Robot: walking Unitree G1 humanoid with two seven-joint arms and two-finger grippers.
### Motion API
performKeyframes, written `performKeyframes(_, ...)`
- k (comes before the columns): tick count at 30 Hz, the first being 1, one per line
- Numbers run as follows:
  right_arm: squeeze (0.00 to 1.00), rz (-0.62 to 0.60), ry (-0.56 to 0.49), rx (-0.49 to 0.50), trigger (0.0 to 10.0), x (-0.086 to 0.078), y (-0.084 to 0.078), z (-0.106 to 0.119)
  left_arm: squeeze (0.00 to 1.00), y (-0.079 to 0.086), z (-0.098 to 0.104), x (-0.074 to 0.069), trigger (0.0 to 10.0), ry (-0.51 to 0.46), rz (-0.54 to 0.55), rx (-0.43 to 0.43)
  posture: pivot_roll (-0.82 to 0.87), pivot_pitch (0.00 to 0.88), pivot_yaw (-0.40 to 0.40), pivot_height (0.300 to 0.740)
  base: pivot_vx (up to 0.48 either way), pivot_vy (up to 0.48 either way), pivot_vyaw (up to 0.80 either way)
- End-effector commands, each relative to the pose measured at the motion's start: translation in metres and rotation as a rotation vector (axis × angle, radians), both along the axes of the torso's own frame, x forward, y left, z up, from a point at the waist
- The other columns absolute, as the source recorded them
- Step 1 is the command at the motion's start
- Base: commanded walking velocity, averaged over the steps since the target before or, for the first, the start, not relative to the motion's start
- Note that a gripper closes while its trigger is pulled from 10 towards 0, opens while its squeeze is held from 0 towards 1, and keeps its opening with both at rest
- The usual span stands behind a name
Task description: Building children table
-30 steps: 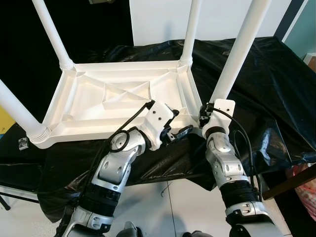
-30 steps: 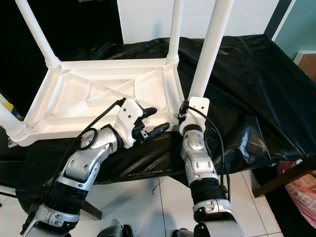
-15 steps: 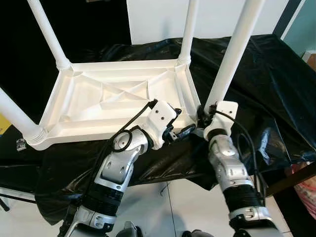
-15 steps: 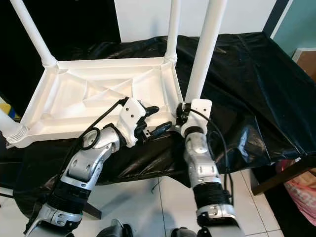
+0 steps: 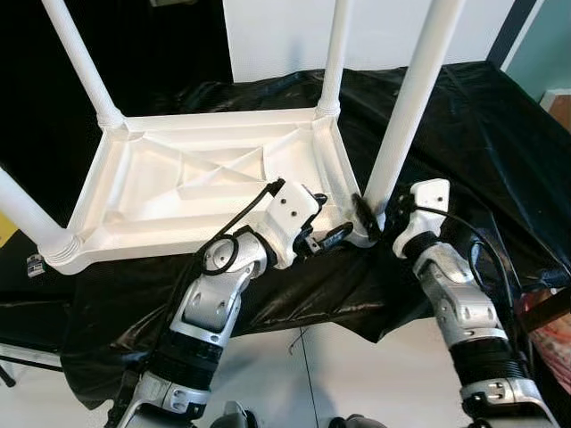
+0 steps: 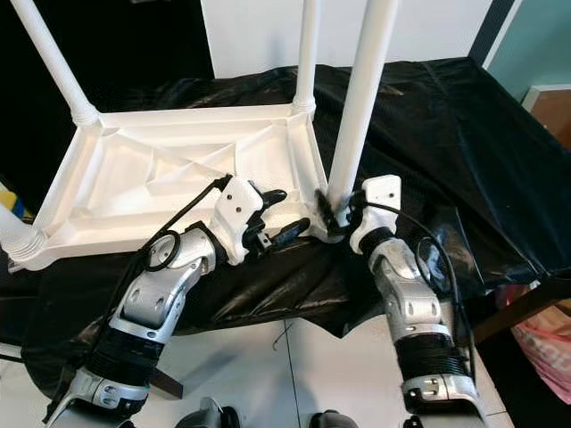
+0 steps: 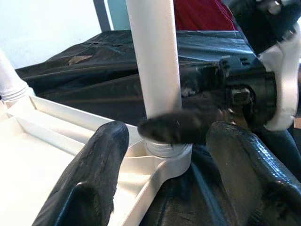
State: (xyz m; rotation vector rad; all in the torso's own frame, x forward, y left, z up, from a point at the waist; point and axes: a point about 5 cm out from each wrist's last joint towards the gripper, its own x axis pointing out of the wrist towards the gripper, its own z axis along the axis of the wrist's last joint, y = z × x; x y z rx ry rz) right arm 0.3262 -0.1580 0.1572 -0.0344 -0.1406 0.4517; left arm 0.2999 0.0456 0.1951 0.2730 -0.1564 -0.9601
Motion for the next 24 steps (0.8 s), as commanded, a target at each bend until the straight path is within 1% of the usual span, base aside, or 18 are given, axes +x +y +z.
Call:
performKeyframes(1, 0.0, 0.063, 0.034, -0.027, 10.0, 0.0, 0.003, -0.008, 0.0, 0.001, -0.005, 0.003, 10.0, -0.004, 0.07, 0.006, -0.03, 0.049, 0.017, 0.74, 0.0, 0.0, 0.0)
performKeyframes(2, 0.0, 0.063, 0.034, -0.027, 10.0, 0.0, 0.003, -0.008, 0.0, 0.001, -0.005, 0.003, 10.0, -0.004, 0.07, 0.006, -0.03, 0.049, 0.017, 0.74, 0.0, 0.0, 0.0)
performKeyframes(5, 0.0, 0.143, 0.049, -0.101, 10.0, 0.01, 0.004, -0.01, 0.0, -0.004, -0.008, -0.003, 10.0, 0.033, 0.012, 0.006, -0.02, 0.04, 0.012, 0.74, 0.0, 0.0, 0.0)
performKeyframes(6, 0.0, 0.143, 0.049, -0.101, 10.0, 0.01, 0.004, -0.01, 0.0, -0.004, -0.008, -0.003, 10.0, 0.033, 0.012, 0.006, -0.02, 0.04, 0.012, 0.74, 0.0, 0.0, 0.0)
performKeyframes(8, 0.0, 0.169, 0.061, -0.135, 10.0, 0.015, 0.003, -0.011, 0.0, -0.005, -0.008, -0.004, 10.0, 0.034, 0.005, 0.003, -0.02, 0.039, 0.01, 0.74, 0.0, 0.0, 0.0)
performKeyframes(11, 0.0, 0.176, 0.064, -0.143, 10.0, 0.016, 0.002, -0.011, 0.0, -0.005, -0.008, -0.004, 10.0, 0.034, 0.006, 0.001, -0.02, 0.039, 0.01, 0.74, 0.0, 0.0, 0.0)
performKeyframes(13, 0.0, 0.175, 0.074, -0.174, 10.0, 0.021, -0.001, -0.012, 0.0, -0.006, -0.007, -0.005, 10.0, 0.032, 0.01, -0.002, -0.01, 0.04, 0.003, 0.74, 0.0, 0.0, 0.0)
performKeyframes(14, 0.0, 0.175, 0.074, -0.174, 10.0, 0.021, -0.001, -0.012, 0.0, -0.006, -0.007, -0.005, 10.0, 0.032, 0.01, -0.002, -0.01, 0.04, 0.003, 0.74, 0.0, 0.0, 0.0)
performKeyframes(15, 0.0, 0.161, 0.082, -0.201, 2.8, 0.024, -0.003, -0.014, 0.0, -0.006, -0.007, -0.005, 10.0, 0.031, 0.012, -0.004, 0.0, 0.04, -0.001, 0.74, 0.0, 0.0, 0.0)
performKeyframes(16, 0.0, 0.152, 0.088, -0.22, 2.8, 0.026, -0.004, -0.015, 0.0, -0.007, -0.007, -0.005, 10.0, 0.03, 0.013, -0.005, 0.0, 0.04, -0.002, 0.74, 0.0, 0.0, 0.0)
performKeyframes(17, 0.0, 0.135, 0.098, -0.236, 0.0, 0.027, -0.005, -0.017, 0.0, -0.006, -0.007, -0.005, 10.0, 0.03, 0.016, -0.005, 0.0, 0.039, -0.004, 0.74, 0.0, 0.0, 0.0)
performKeyframes(19, 0.0, 0.126, 0.102, -0.245, 0.0, 0.029, -0.005, -0.018, 0.0, -0.006, -0.007, -0.005, 10.0, 0.029, 0.019, -0.005, 0.0, 0.039, -0.005, 0.74, 0.0, 0.0, 0.0)
performKeyframes(24, 0.0, 0.128, 0.116, -0.217, 0.0, 0.029, -0.004, -0.023, 0.0, -0.004, -0.007, -0.005, 10.0, 0.027, 0.03, -0.006, 0.0, 0.04, -0.008, 0.74, 0.0, 0.0, 0.0)
